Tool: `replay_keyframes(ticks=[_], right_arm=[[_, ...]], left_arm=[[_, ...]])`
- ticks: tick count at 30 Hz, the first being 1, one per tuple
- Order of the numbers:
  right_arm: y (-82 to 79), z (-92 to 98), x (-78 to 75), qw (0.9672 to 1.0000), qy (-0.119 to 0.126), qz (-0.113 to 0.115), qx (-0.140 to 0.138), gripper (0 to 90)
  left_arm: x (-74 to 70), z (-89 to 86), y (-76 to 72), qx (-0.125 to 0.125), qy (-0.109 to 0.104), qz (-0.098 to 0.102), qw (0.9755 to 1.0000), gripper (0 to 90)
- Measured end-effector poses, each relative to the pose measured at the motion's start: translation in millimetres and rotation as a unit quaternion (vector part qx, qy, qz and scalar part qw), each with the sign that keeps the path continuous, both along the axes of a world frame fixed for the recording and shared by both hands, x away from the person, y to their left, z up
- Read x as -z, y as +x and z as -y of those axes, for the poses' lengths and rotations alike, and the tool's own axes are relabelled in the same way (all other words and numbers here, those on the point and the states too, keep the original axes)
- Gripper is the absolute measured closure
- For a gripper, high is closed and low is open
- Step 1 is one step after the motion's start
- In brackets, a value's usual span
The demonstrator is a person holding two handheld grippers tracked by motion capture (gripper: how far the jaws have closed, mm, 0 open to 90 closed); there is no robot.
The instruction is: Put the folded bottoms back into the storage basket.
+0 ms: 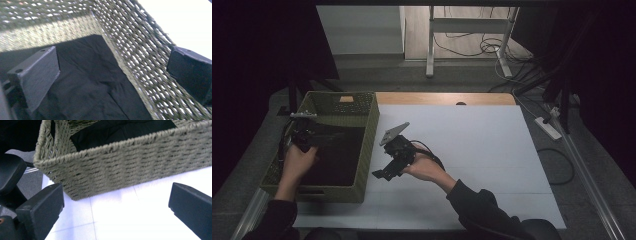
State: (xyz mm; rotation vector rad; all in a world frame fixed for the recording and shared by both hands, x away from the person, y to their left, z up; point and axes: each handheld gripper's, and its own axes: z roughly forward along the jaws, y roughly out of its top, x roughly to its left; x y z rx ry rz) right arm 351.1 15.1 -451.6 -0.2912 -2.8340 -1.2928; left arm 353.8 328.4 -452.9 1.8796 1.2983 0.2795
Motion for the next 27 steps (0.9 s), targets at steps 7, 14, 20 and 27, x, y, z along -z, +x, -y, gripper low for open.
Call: replay_keyframes(ticks=[7, 14, 20, 27], right_arm=[[0.3, 14.3, 2.3, 0.9999, 0.001, -0.006, 0.01, 1.1], [1.7, 24.9, 5.2, 0.9997, -0.002, -0.007, 0.023, 1.2], [2.4, 35.7, 6.3, 0.9994, -0.005, -0.012, 0.031, 1.2], [3.3, 52.6, 8.2, 0.9986, -0.009, -0.021, 0.047, 1.2]], left_arm=[[3.0, 12.1, -12.5, 0.017, -0.001, -0.001, 0.9998, 0.0], [-3.2, 17.3, -24.9, 0.02, 0.006, 0.016, 0.9996, 0.0], [-8.8, 21.7, -33.7, 0.025, 0.003, 0.012, 0.9996, 0.0], [-15.1, 31.0, -42.2, 0.031, 0.005, 0.015, 0.9994, 0.0]])
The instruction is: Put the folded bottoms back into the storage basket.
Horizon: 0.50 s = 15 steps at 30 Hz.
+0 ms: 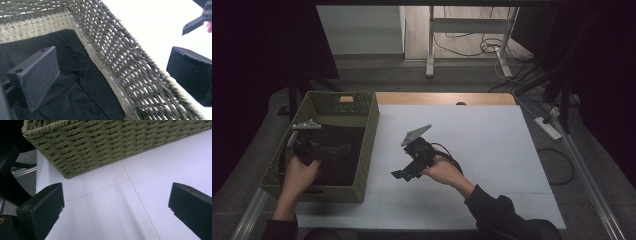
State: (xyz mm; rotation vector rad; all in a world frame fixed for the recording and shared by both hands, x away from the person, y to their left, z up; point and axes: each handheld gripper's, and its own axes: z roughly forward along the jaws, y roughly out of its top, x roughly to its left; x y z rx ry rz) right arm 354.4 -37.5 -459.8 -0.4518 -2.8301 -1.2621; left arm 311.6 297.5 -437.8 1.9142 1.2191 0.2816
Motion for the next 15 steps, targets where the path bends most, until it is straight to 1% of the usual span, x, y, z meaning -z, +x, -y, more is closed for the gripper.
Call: replay_keyframes(ticks=[3, 7, 8, 10, 15], right_arm=[[-0.1, 5.9, -0.6, 1.0, 0.001, 0.001, 0.004, 1.2], [-0.8, 14.1, -1.1, 0.9999, -0.002, 0.01, 0.009, 1.1], [-0.9, 16.0, -1.2, 0.9999, -0.002, 0.01, 0.01, 1.1], [-0.9, 19.8, -1.5, 0.9999, -0.001, 0.009, 0.013, 1.1], [-1.7, 28.7, -1.0, 0.9998, 0.0, 0.004, 0.02, 1.1]], left_arm=[[-1.1, 3.7, -4.0, 0.003, 0.001, -0.005, 1.0, 0.0], [-1.7, 7.9, -9.6, 0.007, -0.001, -0.012, 0.9999, 0.0], [-1.9, 9.0, -11.0, 0.009, -0.002, -0.015, 0.9998, 0.0], [-2.2, 11.2, -13.2, 0.014, -0.008, -0.029, 0.9995, 0.0], [-2.6, 17.5, -21.2, 0.018, -0.003, -0.028, 0.9994, 0.0]])
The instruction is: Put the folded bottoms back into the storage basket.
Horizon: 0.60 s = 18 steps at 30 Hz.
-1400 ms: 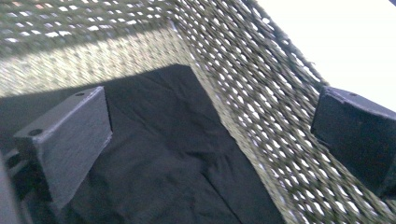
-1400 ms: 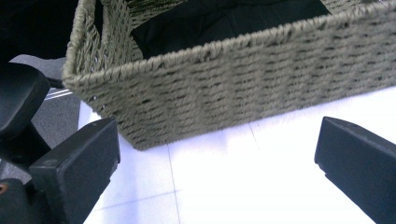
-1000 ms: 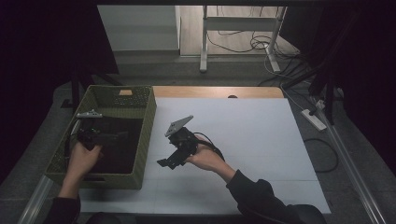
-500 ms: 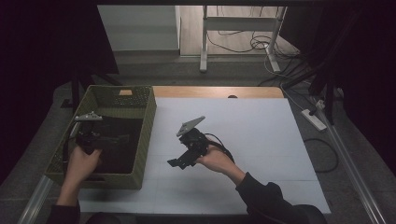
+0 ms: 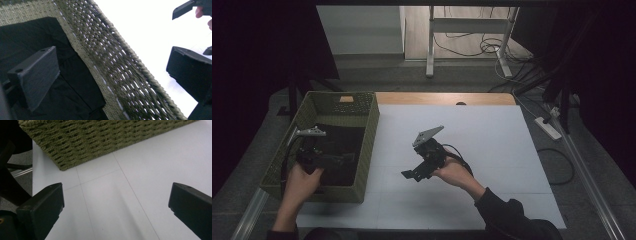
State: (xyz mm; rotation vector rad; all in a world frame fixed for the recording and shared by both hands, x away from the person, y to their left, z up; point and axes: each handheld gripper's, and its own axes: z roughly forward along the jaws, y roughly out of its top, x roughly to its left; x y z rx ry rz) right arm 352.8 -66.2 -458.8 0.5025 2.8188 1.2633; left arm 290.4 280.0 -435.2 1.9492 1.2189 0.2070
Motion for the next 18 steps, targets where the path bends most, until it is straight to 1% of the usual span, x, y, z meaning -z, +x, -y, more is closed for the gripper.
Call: replay_keyframes(ticks=[3, 6, 10, 13, 16, 17, 18], right_arm=[[-0.6, 5.3, 0.4, 1.0, -0.001, -0.005, 0.001, 1.2], [-0.1, 10.4, 0.3, 0.9999, 0.003, -0.011, 0.0, 1.2], [-1.0, 15.9, -0.5, 0.9999, 0.007, -0.007, 0.004, 1.1], [-3.2, 20.5, 0.0, 0.9999, 0.005, 0.001, 0.009, 1.1], [-4.9, 24.4, 0.2, 0.9999, 0.003, 0.0, 0.014, 1.1], [-5.4, 25.7, 0.4, 0.9999, 0.006, 0.0, 0.015, 1.1], [-6.1, 27.3, 0.3, 0.9999, 0.006, 0.0, 0.016, 1.1]], left_arm=[[-0.4, 2.9, -4.0, 0.004, -0.002, 0.003, 1.0, 0.0], [0.4, 7.5, -9.5, 0.009, 0.0, 0.007, 0.9999, 0.0], [4.0, 11.6, -14.3, 0.012, 0.001, 0.013, 0.9998, 0.0], [8.1, 14.8, -17.8, 0.015, 0.002, 0.014, 0.9998, 0.0], [10.6, 17.5, -22.3, 0.014, 0.008, 0.024, 0.9996, 0.0], [10.7, 18.1, -24.0, 0.013, 0.011, 0.027, 0.9995, 0.0], [10.7, 18.4, -25.9, 0.013, 0.01, 0.031, 0.9994, 0.0]])
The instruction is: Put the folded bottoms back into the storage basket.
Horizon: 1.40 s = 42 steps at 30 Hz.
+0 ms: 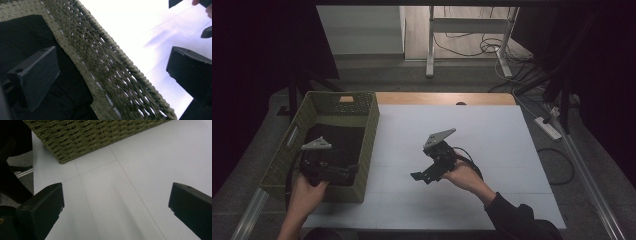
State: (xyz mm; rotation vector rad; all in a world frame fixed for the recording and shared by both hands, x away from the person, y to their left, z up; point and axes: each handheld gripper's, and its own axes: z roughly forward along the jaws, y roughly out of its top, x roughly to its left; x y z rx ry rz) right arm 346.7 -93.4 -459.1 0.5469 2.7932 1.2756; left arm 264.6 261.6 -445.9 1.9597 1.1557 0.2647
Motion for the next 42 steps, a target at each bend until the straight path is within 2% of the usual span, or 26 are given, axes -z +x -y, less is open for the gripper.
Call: replay_keyframes(ticks=[7, 14, 18, 25, 28, 33, 42], right_arm=[[-3.4, 12.4, -0.6, 0.9999, 0.005, -0.002, 0.01, 1.1], [-5.9, 23.6, 2.7, 0.9998, 0.001, 0.006, 0.021, 1.1], [-7.4, 28.9, 3.9, 0.9997, 0.0, 0.003, 0.024, 1.1], [-9.6, 38.3, 5.8, 0.9996, 0.002, -0.002, 0.03, 1.1], [-10.6, 43.5, 5.6, 0.9994, 0.003, -0.002, 0.034, 1.1], [-12.6, 53.1, 6.6, 0.9991, 0.003, -0.003, 0.042, 1.1], [-19.1, 73.1, 7.0, 0.9983, 0.007, -0.002, 0.058, 1.1]], left_arm=[[5.2, 0.5, -11.3, -0.001, -0.003, 0.002, 1.0, 0.0], [12.0, -0.4, -21.4, 0.0, -0.01, 0.005, 0.9999, 0.0], [13.6, 1.1, -26.0, 0.005, -0.005, 0.009, 0.9999, 0.0], [16.5, 4.9, -31.1, 0.01, -0.004, 0.01, 0.9999, 0.0], [16.1, 6.0, -34.2, 0.011, 0.001, 0.018, 0.9998, 0.0], [16.3, 5.7, -36.7, 0.011, -0.002, 0.026, 0.9996, 0.0], [18.3, 5.5, -35.2, 0.004, 0.013, 0.035, 0.9993, 0.0]])
